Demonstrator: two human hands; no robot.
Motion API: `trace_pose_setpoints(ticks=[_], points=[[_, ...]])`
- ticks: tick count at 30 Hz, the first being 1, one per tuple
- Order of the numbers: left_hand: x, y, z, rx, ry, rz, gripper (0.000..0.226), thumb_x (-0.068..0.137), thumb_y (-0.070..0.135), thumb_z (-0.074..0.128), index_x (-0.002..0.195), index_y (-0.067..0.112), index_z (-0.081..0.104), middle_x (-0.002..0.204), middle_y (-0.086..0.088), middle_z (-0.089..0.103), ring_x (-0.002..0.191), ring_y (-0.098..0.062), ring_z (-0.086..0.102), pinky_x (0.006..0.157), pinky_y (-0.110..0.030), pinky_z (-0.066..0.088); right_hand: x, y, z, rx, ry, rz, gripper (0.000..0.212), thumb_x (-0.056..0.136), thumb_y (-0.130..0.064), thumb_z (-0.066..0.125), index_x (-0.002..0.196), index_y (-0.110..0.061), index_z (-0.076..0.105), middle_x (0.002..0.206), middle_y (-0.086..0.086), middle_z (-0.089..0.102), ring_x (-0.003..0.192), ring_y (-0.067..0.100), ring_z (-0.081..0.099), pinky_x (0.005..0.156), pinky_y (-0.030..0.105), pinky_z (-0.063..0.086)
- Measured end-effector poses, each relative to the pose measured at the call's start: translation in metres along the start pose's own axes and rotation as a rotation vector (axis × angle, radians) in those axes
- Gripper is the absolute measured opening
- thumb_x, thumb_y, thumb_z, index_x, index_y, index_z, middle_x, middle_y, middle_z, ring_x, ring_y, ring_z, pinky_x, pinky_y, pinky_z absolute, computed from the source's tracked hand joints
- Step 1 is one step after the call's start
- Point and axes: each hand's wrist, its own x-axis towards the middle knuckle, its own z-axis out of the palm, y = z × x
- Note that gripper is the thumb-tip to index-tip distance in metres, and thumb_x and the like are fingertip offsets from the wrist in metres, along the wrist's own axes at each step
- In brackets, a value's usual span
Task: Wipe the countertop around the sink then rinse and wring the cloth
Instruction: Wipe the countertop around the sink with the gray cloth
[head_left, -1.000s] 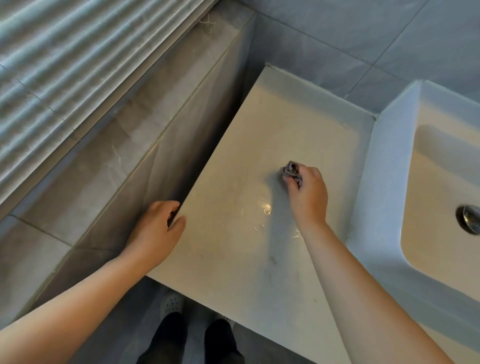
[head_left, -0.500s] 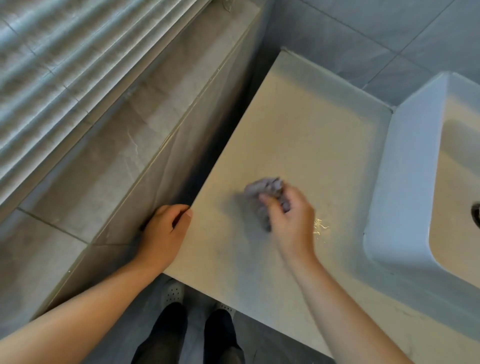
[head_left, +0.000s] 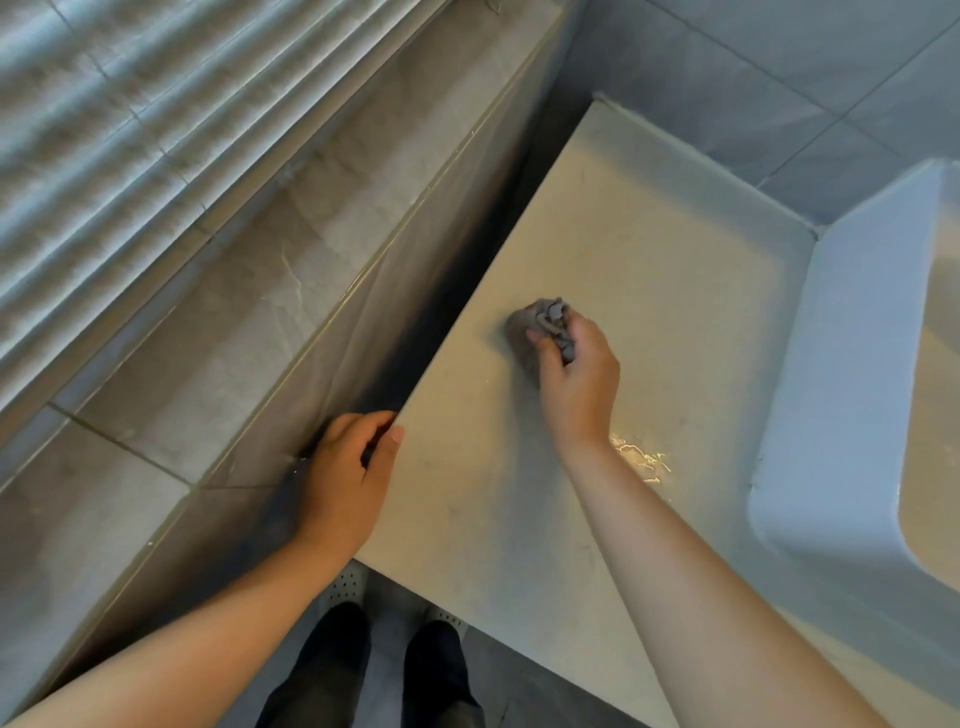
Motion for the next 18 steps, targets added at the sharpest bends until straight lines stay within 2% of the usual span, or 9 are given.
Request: trace_pose_setpoints(ticks=[4,7,10,11,12,14,16,18], points=[[-0.002,0.000,0.002,-0.019,0.023,0.015,0.028,0.096,0.029,0.049,0.117,0.019,0.062,0.110,0.008,0.053,0.088,0.006,0.052,0.067,-0.007,0.037,-0.055,-0.018,0.004,0.084,-0.193,-0.035,0.017,0.086,-0.015,0.065,0.103,-0.015,0.067,0.098,-0.005,0.067,0.091,0.005,0.061,0.080,0.016,0.047],[-0.002,-0.001,0.001,-0.023,0.030,0.022,0.027,0.096,0.028,0.049,0.116,0.019,0.063,0.109,0.008,0.054,0.088,0.006,0.053,0.068,-0.007,0.037,-0.070,-0.033,-0.006,0.127,-0.350,0.069,0.016,0.084,-0.015,0.069,0.099,-0.020,0.071,0.093,-0.011,0.069,0.087,-0.002,0.062,0.077,0.015,0.048],[-0.001,-0.001,0.002,-0.016,0.034,0.038,0.027,0.096,0.027,0.049,0.116,0.018,0.064,0.108,0.009,0.054,0.089,0.007,0.052,0.070,-0.005,0.037,-0.037,-0.044,-0.020,0.222,-0.259,0.096,0.018,0.082,-0.010,0.070,0.090,-0.026,0.068,0.076,-0.017,0.067,0.069,-0.005,0.061,0.063,0.013,0.046],[-0.002,-0.001,0.002,-0.010,0.042,0.048,0.026,0.096,0.027,0.049,0.115,0.018,0.065,0.107,0.009,0.055,0.089,0.008,0.052,0.070,-0.003,0.037,-0.017,-0.045,-0.021,0.201,-0.210,0.073,0.015,0.083,-0.012,0.070,0.090,-0.025,0.068,0.076,-0.014,0.067,0.070,-0.004,0.061,0.063,0.014,0.046],[-0.002,-0.001,0.002,-0.002,0.050,0.057,0.025,0.096,0.026,0.049,0.114,0.018,0.065,0.105,0.010,0.055,0.089,0.009,0.052,0.071,-0.001,0.036,0.003,-0.046,-0.019,0.159,-0.175,0.043,0.011,0.084,-0.016,0.069,0.093,-0.023,0.068,0.082,-0.011,0.068,0.076,-0.001,0.062,0.066,0.016,0.048],[-0.002,0.000,0.002,0.014,0.058,0.068,0.025,0.096,0.026,0.049,0.113,0.018,0.066,0.102,0.010,0.055,0.088,0.007,0.053,0.071,-0.001,0.036,0.042,-0.045,-0.008,0.057,-0.123,-0.019,0.016,0.087,-0.023,0.065,0.101,-0.018,0.069,0.095,-0.006,0.069,0.089,0.006,0.062,0.078,0.025,0.052],[-0.002,0.001,0.002,0.030,0.063,0.077,0.026,0.096,0.027,0.049,0.113,0.018,0.066,0.102,0.009,0.055,0.087,0.001,0.054,0.072,-0.005,0.037,0.065,-0.038,0.011,-0.001,-0.106,-0.020,0.020,0.088,-0.023,0.062,0.105,-0.017,0.069,0.098,-0.003,0.069,0.092,0.010,0.062,0.083,0.034,0.053],[-0.002,0.001,0.002,0.040,0.068,0.090,0.027,0.096,0.026,0.049,0.114,0.017,0.066,0.102,0.009,0.055,0.087,-0.002,0.054,0.074,-0.007,0.036,0.066,-0.035,0.028,-0.002,-0.115,-0.004,0.022,0.089,-0.022,0.061,0.108,-0.017,0.068,0.101,-0.003,0.069,0.093,0.011,0.062,0.085,0.034,0.053]])
